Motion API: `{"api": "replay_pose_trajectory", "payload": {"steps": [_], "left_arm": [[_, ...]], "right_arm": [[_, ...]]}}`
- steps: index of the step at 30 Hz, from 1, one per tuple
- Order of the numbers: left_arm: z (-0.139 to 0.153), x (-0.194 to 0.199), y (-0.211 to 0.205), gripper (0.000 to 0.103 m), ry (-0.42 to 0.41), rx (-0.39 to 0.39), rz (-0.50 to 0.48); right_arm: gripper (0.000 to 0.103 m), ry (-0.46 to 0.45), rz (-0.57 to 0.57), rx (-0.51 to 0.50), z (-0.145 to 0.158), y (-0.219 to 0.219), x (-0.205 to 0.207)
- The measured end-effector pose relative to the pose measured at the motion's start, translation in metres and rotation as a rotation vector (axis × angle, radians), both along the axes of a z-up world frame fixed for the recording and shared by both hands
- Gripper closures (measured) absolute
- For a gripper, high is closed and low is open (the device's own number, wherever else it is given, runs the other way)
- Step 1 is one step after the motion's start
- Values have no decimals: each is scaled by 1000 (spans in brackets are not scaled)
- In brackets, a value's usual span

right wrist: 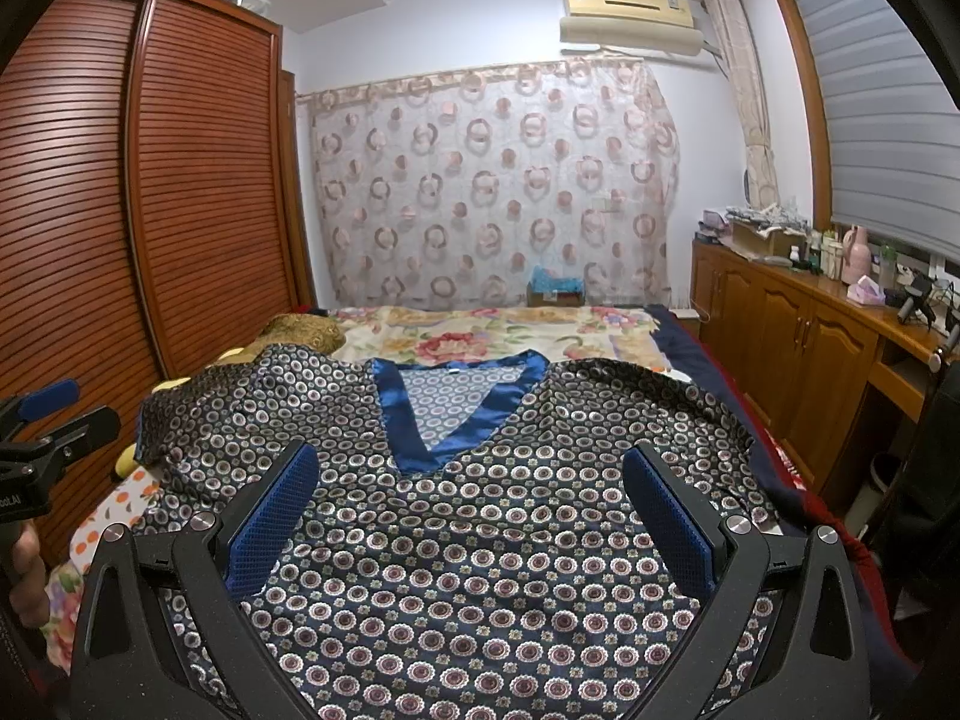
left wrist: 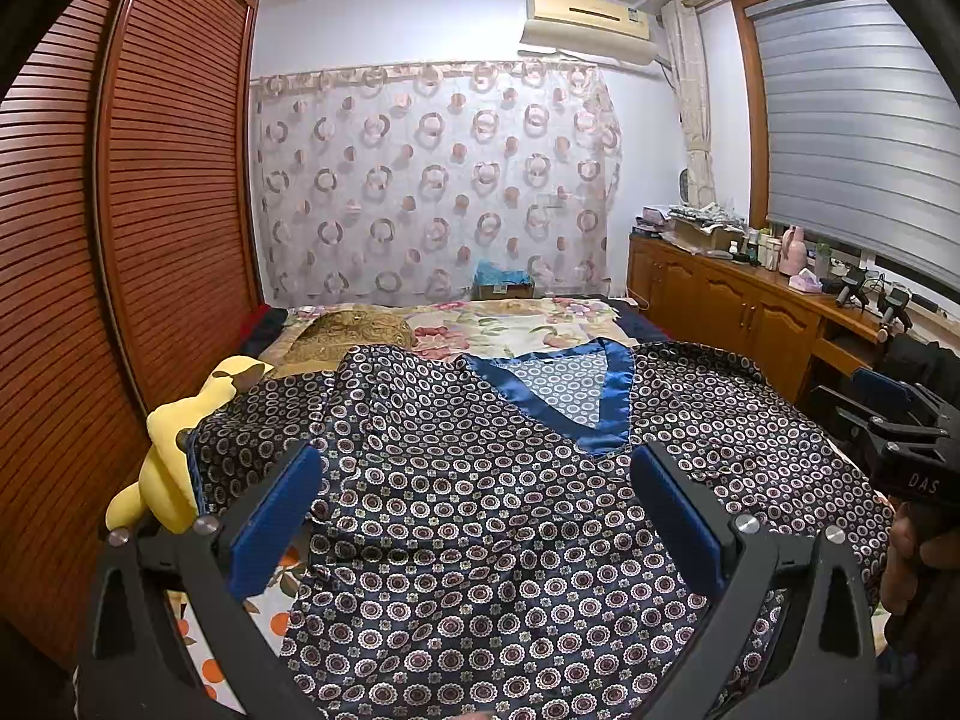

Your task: Fold small clothes

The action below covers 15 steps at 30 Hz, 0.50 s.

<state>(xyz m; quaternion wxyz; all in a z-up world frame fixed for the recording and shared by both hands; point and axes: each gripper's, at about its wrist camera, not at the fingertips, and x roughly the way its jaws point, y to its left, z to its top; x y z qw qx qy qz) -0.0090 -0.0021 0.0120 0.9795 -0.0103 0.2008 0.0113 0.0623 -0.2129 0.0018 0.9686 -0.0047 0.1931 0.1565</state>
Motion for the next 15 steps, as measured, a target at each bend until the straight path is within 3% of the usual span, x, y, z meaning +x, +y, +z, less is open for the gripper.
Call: {"api": "replay_pose_trajectory", "payload": {"steps": [15], "left_arm": [[1,0,1,0,2,1,-1]], "right_arm": [[0,-2,2,1,-1,1,1]]}}
